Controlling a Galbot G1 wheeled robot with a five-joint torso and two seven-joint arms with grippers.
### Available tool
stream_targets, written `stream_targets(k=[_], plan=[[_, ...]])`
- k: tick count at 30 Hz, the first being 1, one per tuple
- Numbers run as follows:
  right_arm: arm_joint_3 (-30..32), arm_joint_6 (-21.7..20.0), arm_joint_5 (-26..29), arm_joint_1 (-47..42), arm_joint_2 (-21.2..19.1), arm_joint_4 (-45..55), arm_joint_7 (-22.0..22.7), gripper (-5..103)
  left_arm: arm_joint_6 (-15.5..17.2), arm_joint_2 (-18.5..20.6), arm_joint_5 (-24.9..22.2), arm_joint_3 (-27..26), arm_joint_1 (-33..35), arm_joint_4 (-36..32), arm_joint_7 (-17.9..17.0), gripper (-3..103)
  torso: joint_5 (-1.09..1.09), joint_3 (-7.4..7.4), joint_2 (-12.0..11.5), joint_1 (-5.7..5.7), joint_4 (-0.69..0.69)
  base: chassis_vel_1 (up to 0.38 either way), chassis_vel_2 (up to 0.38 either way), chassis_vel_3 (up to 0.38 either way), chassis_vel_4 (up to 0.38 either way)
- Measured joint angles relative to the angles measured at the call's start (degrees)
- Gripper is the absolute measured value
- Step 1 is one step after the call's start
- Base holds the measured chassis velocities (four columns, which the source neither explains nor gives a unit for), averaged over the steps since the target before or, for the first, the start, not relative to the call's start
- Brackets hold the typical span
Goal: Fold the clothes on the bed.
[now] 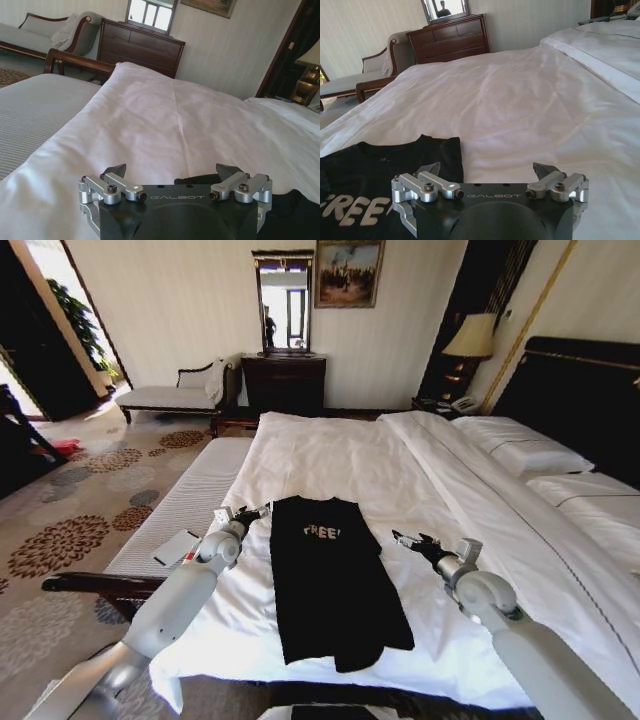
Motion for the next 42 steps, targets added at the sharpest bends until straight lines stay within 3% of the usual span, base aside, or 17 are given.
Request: stream_targets(k=[11,17,22,26,32,36,42], plan=[[-0.4,0.2,0.2,1.1,-0.1,-1.0,-0.7,100,0.2,-0.6,-0.3,-1.3,1.9,0.3,0.7,100,-0.01,-0.04,0.0,-0.15,-0.01,-0.021,0.016,0.021,-0.017],[0.0,0.1,0.0,0.3,-0.2,-1.0,-0.7,100,1.3,-2.2,-6.1,-2.5,1.4,2.5,2.8,100,-0.01,-0.02,0.0,-0.09,-0.02,0.000,0.000,0.000,0.000],[0.9,0.0,0.1,-0.4,-0.6,-1.0,-0.7,100,1.5,-4.1,-7.6,-2.8,-0.5,7.7,5.4,100,-0.01,-0.01,0.0,-0.04,-0.01,0.000,0.000,0.000,0.000],[1.4,-0.2,0.2,-0.7,-0.7,-1.0,-0.4,100,1.5,-7.1,-6.7,-2.1,-3.8,15.7,8.0,100,-0.02,-0.01,0.0,-0.08,-0.02,0.000,0.000,0.000,0.000],[1.8,-0.4,0.4,-0.9,-0.7,-0.9,0.0,100,1.4,-9.4,-6.8,-1.8,-6.3,20.5,10.5,100,-0.02,-0.01,0.0,-0.06,0.00,0.000,0.000,0.000,0.000],[1.8,-0.7,0.8,-0.6,-0.8,-1.1,0.4,100,1.1,-14.0,-6.6,-1.6,-9.6,26.2,13.4,100,-0.02,-0.01,0.0,-0.06,-0.02,0.000,0.000,0.000,0.000],[1.8,-0.9,0.9,-0.9,-0.7,-0.9,0.8,100,1.1,-17.1,-6.1,-0.2,-12.4,30.3,14.7,100,0.00,-0.02,0.0,-0.07,-0.01,0.000,0.000,0.000,0.000]])
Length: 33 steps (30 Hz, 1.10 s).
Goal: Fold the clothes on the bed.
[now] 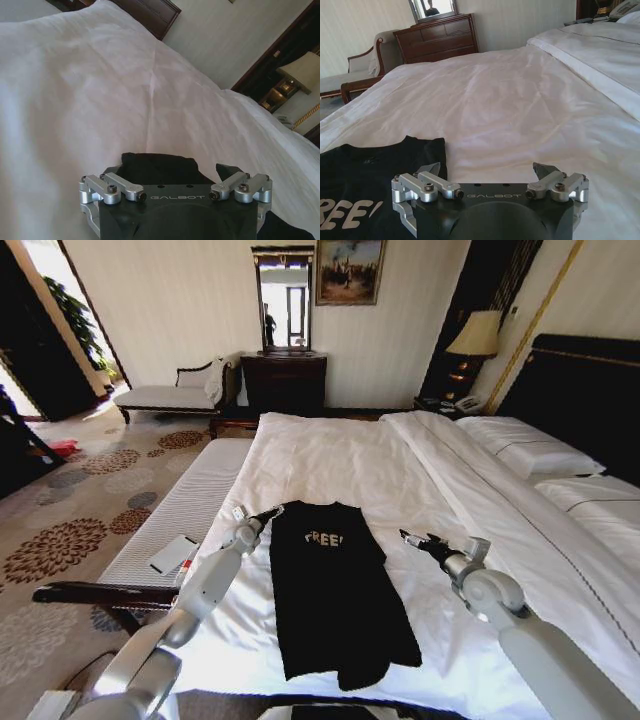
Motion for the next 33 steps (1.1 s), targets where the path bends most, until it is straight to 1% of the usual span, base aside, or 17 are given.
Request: stream_targets(k=[2,4,7,9,11,13,15,19,25,26,28,29,33], plan=[[0.3,-0.1,0.1,-0.2,0.0,0.1,0.1,100,0.0,-0.9,0.6,0.6,-0.8,1.8,0.3,102,0.00,0.00,0.0,0.00,0.01,0.000,0.000,0.000,0.000],[0.7,-0.1,0.2,-0.3,-0.1,0.1,0.2,100,0.0,-2.1,1.1,0.8,-1.7,3.5,0.3,100,-0.01,0.00,0.0,0.00,0.01,0.000,0.000,0.000,0.000],[0.9,-0.2,0.4,-0.4,-0.1,0.2,0.3,100,0.0,-2.3,1.2,0.7,-1.9,4.0,0.1,99,-0.01,0.00,0.0,0.00,0.00,0.000,0.000,0.000,0.000],[1.0,-0.2,0.4,-0.5,-0.2,0.3,0.3,100,0.0,-2.0,1.2,0.7,-2.0,3.8,-0.3,99,-0.01,0.00,0.0,0.00,-0.01,0.000,0.000,0.000,0.000],[1.1,-0.4,0.4,-0.5,-0.2,0.3,0.3,100,0.1,-0.1,0.6,0.6,-1.6,2.3,-0.7,99,-0.01,0.00,0.0,0.00,-0.01,0.000,0.000,0.000,0.000],[1.1,-0.4,0.4,-0.5,-0.2,0.3,0.3,100,0.1,0.5,0.4,0.5,-1.3,1.8,-0.8,99,-0.01,0.00,0.0,0.00,0.00,0.000,0.000,0.000,0.000],[1.0,-0.5,0.4,-0.3,-0.2,0.2,0.3,100,0.2,2.2,-0.2,0.1,-0.7,0.4,-1.0,99,-0.02,0.00,0.0,0.00,0.03,0.000,0.000,0.000,0.000],[0.6,-0.5,0.5,0.1,-0.2,0.1,0.3,100,0.4,2.6,-0.3,0.0,-0.5,0.4,-1.1,99,-0.02,0.00,0.0,0.00,0.03,0.000,0.000,0.000,0.000],[0.7,-0.5,1.0,0.4,-0.9,0.3,0.6,100,0.4,-0.3,0.8,0.1,-1.5,4.4,-0.4,98,-0.02,0.00,0.0,0.00,-0.02,0.000,0.000,0.000,0.000],[0.8,-0.5,1.1,0.3,-1.0,0.3,0.6,100,0.3,-0.9,1.1,0.1,-1.6,5.0,-0.3,96,-0.02,0.00,0.0,0.00,-0.03,0.000,0.000,0.000,0.000],[1.5,-0.6,1.3,-0.2,-1.2,0.5,0.7,100,0.3,-2.5,1.7,0.2,-2.0,6.1,-0.1,86,-0.02,0.00,0.0,0.00,0.00,0.000,0.000,0.000,0.000],[1.5,-0.6,1.3,-0.2,-1.2,0.5,0.7,100,0.3,-2.5,1.7,0.2,-2.0,6.1,-0.1,86,-0.02,0.00,0.0,0.00,0.00,0.000,0.000,0.000,0.000],[2.1,-0.6,1.3,-0.6,-1.2,0.5,0.8,100,0.2,-3.0,2.0,0.6,-2.9,7.0,0.1,65,-0.01,0.00,0.0,0.00,-0.01,0.000,0.000,0.000,0.000]])
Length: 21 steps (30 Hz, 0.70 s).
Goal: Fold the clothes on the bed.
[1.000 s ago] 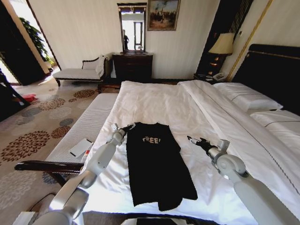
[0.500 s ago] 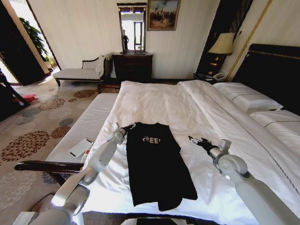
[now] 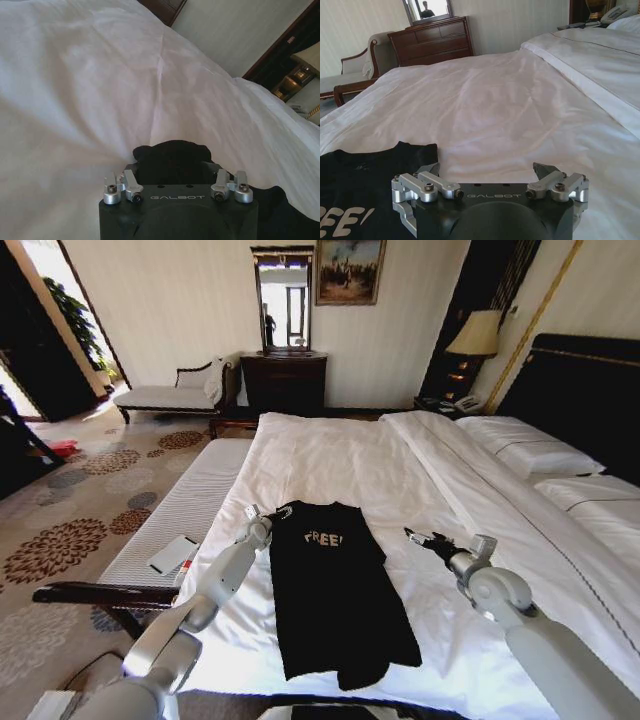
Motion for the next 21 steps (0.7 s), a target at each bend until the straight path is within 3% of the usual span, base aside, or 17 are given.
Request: stream_targets(k=[4,5,11,15,21], plan=[[0.0,0.0,0.0,0.0,0.1,0.0,0.0,100,0.0,0.0,0.0,0.0,-0.1,0.0,0.0,59,0.00,0.00,0.0,0.00,0.01,0.000,0.000,0.000,0.000],[0.0,0.0,-0.1,0.0,0.3,-0.1,0.0,100,-0.1,0.1,0.0,0.1,-0.2,0.0,0.0,48,0.00,0.00,0.0,0.00,0.01,0.000,0.000,0.000,0.000],[-0.5,-0.1,0.3,0.4,0.7,-0.5,0.0,100,-0.3,0.4,0.0,0.0,0.2,-0.4,-0.3,32,0.00,0.00,0.0,0.00,0.00,0.000,0.000,0.000,0.000],[-1.4,-0.6,3.0,2.2,0.6,-1.7,-0.9,100,-0.4,0.9,0.0,0.0,1.1,-1.8,-0.8,11,0.00,0.00,0.0,0.00,0.01,0.000,0.000,0.000,0.000],[-4.0,-0.5,4.2,6.4,-0.9,-4.3,-5.1,100,-0.4,1.7,-0.2,0.3,2.4,-4.1,-1.5,4,0.00,0.00,0.0,0.00,0.00,0.000,0.000,0.000,0.000]])
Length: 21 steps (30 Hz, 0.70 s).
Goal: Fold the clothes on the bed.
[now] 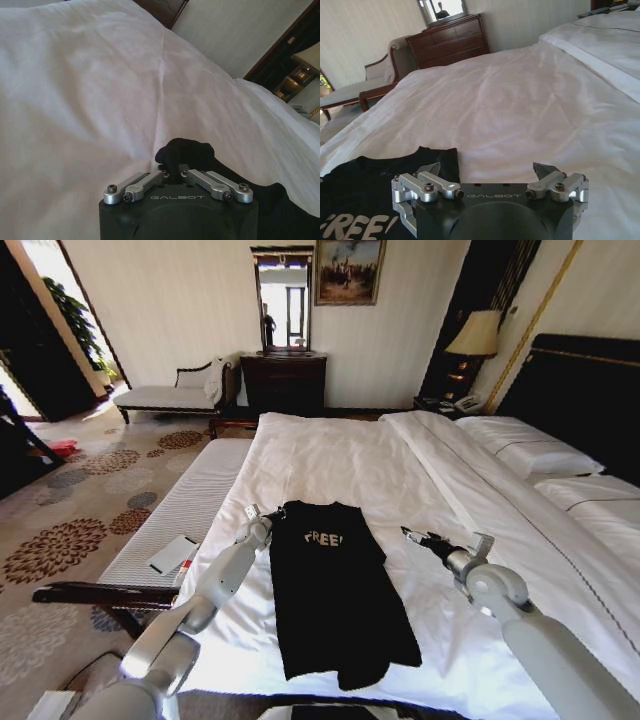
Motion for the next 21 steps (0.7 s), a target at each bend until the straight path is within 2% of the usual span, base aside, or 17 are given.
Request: stream_targets(k=[4,5,8,10,11,15,18,21], plan=[[-8.2,1.4,0.8,8.5,-1.2,-5.2,-3.0,100,0.0,0.9,0.0,0.2,1.1,-1.7,-0.3,3,0.00,0.00,0.0,0.00,0.00,0.000,0.000,0.000,0.000],[-8.2,1.4,0.8,8.5,-1.2,-5.2,-3.0,100,0.0,0.9,0.0,0.2,1.1,-1.7,-0.3,3,0.00,0.00,0.0,0.00,0.00,0.000,0.000,0.000,0.000],[-18.7,1.9,2.0,19.1,-0.8,-13.3,-5.4,100,0.0,1.2,-0.1,0.5,1.4,-2.5,-0.8,3,0.00,0.01,0.0,0.00,0.04,0.000,0.000,0.000,0.000],[-20.0,2.0,2.0,20.6,-0.7,-14.4,-5.7,100,0.0,1.2,-0.1,0.7,1.3,-2.5,-0.8,3,0.01,0.01,0.0,0.01,0.03,0.000,0.000,0.000,0.000],[-23.9,2.4,1.9,25.1,-0.1,-17.8,-6.7,100,0.0,1.0,-0.2,0.9,1.1,-2.6,-0.8,3,-0.01,0.01,0.0,0.01,0.03,0.000,0.000,0.000,0.000],[-27.6,2.6,2.0,29.1,0.9,-21.2,-7.3,100,0.0,0.8,-0.3,1.3,0.9,-2.9,-0.8,3,0.00,0.01,0.0,0.01,0.02,0.000,0.000,0.000,0.000],[-34.1,3.4,1.6,34.9,3.1,-28.1,-9.1,100,-0.2,0.0,-0.4,2.2,0.3,-2.5,-0.4,3,-0.01,0.01,0.0,0.01,-0.01,0.000,0.000,0.000,0.000],[-35.7,3.9,1.1,36.2,4.1,-30.5,-9.5,100,-0.3,-0.2,-0.3,2.3,0.3,-2.3,-0.2,3,0.00,0.01,0.0,0.01,-0.01,0.000,0.000,0.000,0.000]])
